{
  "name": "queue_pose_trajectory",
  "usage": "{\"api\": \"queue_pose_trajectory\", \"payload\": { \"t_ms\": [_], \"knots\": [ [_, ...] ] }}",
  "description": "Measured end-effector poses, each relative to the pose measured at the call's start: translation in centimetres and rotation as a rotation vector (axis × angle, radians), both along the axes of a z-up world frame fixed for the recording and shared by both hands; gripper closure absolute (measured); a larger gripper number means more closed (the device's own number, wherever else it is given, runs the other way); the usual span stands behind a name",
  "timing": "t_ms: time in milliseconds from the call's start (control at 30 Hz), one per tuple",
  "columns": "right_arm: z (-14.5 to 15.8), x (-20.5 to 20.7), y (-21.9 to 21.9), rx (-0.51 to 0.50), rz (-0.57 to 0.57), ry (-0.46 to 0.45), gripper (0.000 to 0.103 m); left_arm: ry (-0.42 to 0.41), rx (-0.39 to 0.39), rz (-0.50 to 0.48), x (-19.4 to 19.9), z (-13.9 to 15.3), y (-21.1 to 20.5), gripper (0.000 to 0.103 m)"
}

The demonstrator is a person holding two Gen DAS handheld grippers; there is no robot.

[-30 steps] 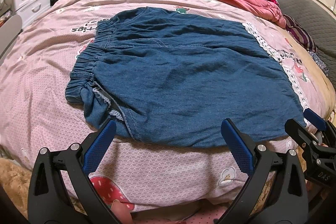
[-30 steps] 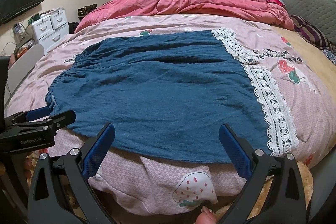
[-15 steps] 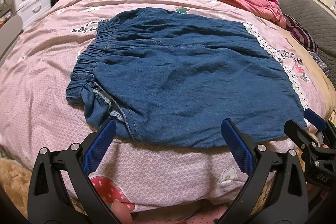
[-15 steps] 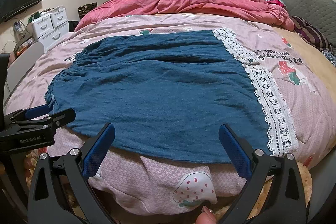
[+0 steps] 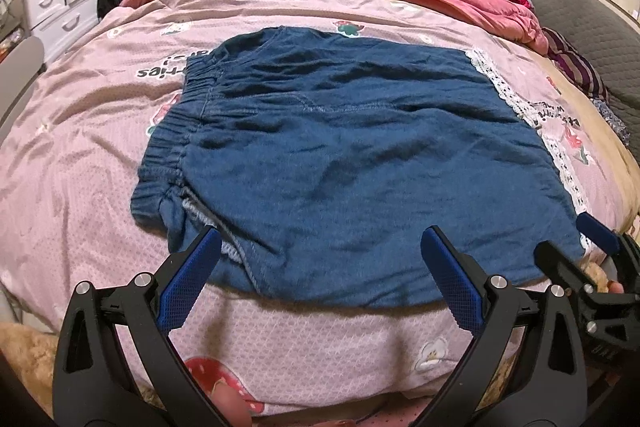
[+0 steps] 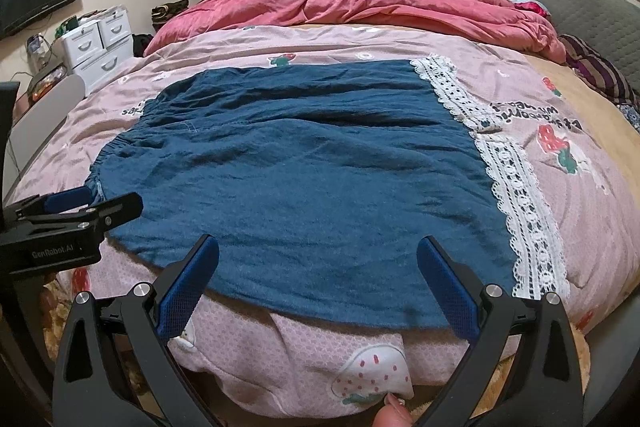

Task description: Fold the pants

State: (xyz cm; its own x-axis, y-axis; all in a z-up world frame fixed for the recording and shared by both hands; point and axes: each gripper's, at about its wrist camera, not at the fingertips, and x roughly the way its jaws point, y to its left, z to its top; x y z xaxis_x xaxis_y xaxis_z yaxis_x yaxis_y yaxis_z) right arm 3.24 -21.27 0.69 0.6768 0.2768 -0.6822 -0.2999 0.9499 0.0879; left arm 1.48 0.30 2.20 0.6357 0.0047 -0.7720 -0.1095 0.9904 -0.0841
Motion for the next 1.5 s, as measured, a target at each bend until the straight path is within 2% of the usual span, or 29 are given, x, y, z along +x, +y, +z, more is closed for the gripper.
{"api": "queue_pose_trajectory", "payload": {
  "t_ms": [267, 567, 800, 1000, 1100, 1200, 1333, 1367, 1400, 1467, 1500],
  "knots": [
    [0.4, 2.3, 1.6, -0.024, 0.034, -0.007, 0.004, 0.000, 0.051, -0.012, 3.0, 1.1, 1.1, 0.009],
    [2.3, 6.9, 4.1, -0.069, 0.119, -0.049, 0.004, 0.018, 0.073, -0.009, 9.0, 2.8, 6.0, 0.009],
    [4.3, 11.9, 8.3, -0.188, 0.196, -0.148, 0.004, 0.068, 0.074, 0.038, 14.5, 1.6, 11.3, 0.009],
    [4.0, 17.9, 11.8, -0.303, 0.208, -0.185, 0.004, 0.079, 0.043, 0.086, 18.1, 0.0, 15.0, 0.009],
    [3.2, 21.0, 13.4, -0.329, 0.242, -0.169, 0.004, 0.094, 0.026, 0.072, 19.5, -0.7, 15.8, 0.009],
    [2.2, 24.7, 14.1, -0.235, 0.314, -0.039, 0.004, 0.108, 0.008, 0.091, 20.6, -1.4, 16.5, 0.009],
    [1.3, 27.8, 15.2, -0.204, 0.371, 0.034, 0.004, 0.112, 0.011, 0.088, 21.4, -1.8, 17.0, 0.009],
    [1.1, 28.3, 15.5, -0.205, 0.391, 0.046, 0.004, 0.113, 0.011, 0.082, 21.6, -1.9, 17.0, 0.014],
    [0.9, 28.6, 15.7, -0.207, 0.407, 0.051, 0.004, 0.112, 0.011, 0.072, 21.7, -2.0, 17.1, 0.024],
    [0.4, 29.5, 16.6, -0.220, 0.450, 0.058, 0.004, 0.114, 0.019, 0.052, 22.0, -2.3, 17.1, 0.031],
    [0.1, 29.7, 16.9, -0.235, 0.472, 0.061, 0.004, 0.115, 0.010, 0.041, 22.0, -2.4, 17.1, 0.040]
  ]
}}
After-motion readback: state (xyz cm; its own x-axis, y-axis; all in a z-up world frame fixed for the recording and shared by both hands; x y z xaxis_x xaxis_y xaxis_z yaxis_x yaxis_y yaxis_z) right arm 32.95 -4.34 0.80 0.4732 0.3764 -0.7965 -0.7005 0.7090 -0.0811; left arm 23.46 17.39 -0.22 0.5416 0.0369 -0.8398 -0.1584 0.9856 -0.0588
